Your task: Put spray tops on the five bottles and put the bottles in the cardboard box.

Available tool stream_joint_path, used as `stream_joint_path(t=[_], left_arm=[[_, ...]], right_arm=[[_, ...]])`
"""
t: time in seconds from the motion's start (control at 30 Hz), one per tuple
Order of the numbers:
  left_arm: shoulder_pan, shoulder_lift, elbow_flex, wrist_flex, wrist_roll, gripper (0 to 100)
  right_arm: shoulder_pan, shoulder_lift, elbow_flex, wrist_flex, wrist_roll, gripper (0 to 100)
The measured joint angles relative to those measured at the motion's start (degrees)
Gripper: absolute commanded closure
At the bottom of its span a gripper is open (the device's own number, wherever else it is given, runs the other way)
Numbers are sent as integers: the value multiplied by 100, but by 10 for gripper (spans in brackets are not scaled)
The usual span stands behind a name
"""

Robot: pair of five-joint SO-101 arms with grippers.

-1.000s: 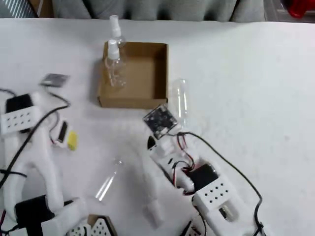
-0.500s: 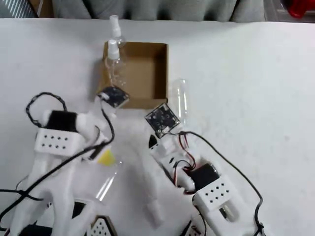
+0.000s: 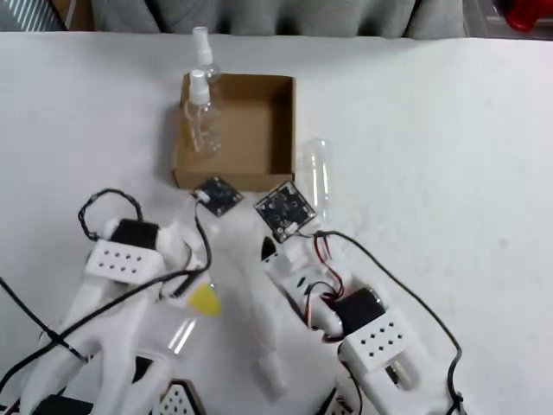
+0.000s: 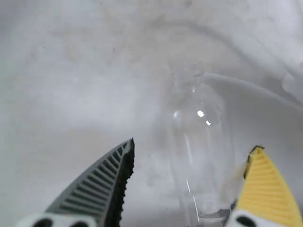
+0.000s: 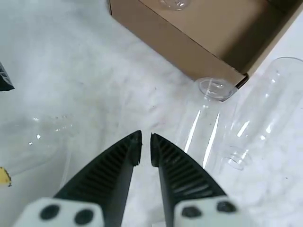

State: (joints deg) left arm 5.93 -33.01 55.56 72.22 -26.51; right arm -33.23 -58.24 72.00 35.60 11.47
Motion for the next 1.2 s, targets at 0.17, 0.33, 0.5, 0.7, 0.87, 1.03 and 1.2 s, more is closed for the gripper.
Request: stream_joint_path(t=[0.17, 0.33, 0.5, 0.7, 0.87, 1.03, 1.2], left_arm=[[316, 0, 448, -440, 114, 644], [325, 0, 580, -747, 167, 644], [308, 387, 580, -1037, 255, 649], [123, 1380, 176, -1055, 264, 650], [114, 1433, 158, -1055, 299, 748], [132, 1451, 158, -1099, 352, 923], [229, 1451, 158, -1116, 264, 967]], right_arm=[[0, 0, 0, 0, 0, 981], [0, 0, 0, 0, 0, 981], [0, 0, 0, 0, 0, 981], [0, 0, 0, 0, 0, 981], [0, 0, 0, 0, 0, 981], [0, 0, 0, 0, 0, 981], [0, 0, 0, 0, 0, 981]])
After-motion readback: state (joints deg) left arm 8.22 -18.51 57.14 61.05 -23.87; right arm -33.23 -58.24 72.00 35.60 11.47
